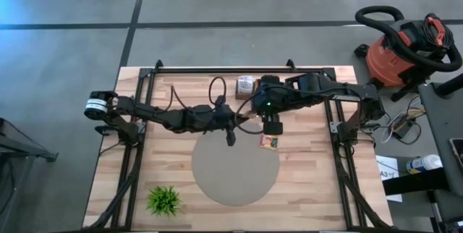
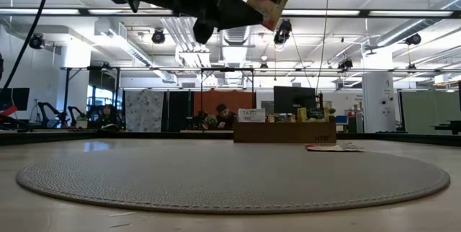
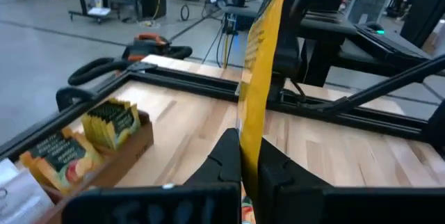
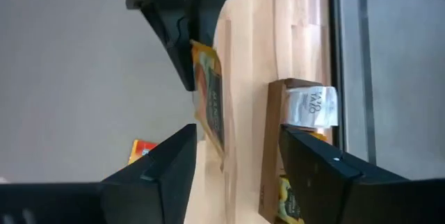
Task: Pick & Place Tea
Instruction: Put the orange tea bag into the middle section of the wooden organizer
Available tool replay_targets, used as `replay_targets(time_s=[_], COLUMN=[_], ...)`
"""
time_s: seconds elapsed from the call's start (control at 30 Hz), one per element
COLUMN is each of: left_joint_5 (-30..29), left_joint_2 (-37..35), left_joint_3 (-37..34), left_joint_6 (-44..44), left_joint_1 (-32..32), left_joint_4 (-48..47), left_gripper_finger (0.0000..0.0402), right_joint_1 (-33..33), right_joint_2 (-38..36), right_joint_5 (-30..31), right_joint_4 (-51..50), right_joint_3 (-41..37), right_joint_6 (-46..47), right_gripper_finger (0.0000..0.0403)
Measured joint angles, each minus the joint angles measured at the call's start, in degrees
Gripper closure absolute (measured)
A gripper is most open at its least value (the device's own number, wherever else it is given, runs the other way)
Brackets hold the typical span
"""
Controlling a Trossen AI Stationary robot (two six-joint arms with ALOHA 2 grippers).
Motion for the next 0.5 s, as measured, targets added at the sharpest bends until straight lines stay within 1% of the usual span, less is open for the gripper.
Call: replay_targets(time_s=[0.23,0.37,0.5], left_joint_5=[-0.01,-0.03,-0.01], left_joint_2=[-0.02,0.02,0.07], left_joint_3=[0.79,0.58,0.16], left_joint_6=[2.93,3.26,3.36], left_joint_1=[-0.01,0.11,0.17], left_joint_4=[0.67,0.68,0.54], left_gripper_finger=[0.0398,0.0398,0.0398], right_joint_1=[-0.09,-0.32,-0.99], right_joint_2=[1.88,1.82,1.81], right_joint_5=[-1.72,-1.89,-2.90], right_joint_4=[0.39,0.77,0.72], right_joint_3=[-0.38,-0.38,-0.39], right_joint_6=[-0.92,-0.29,0.04], right_gripper_finger=[0.0206,0.0230,0.0261])
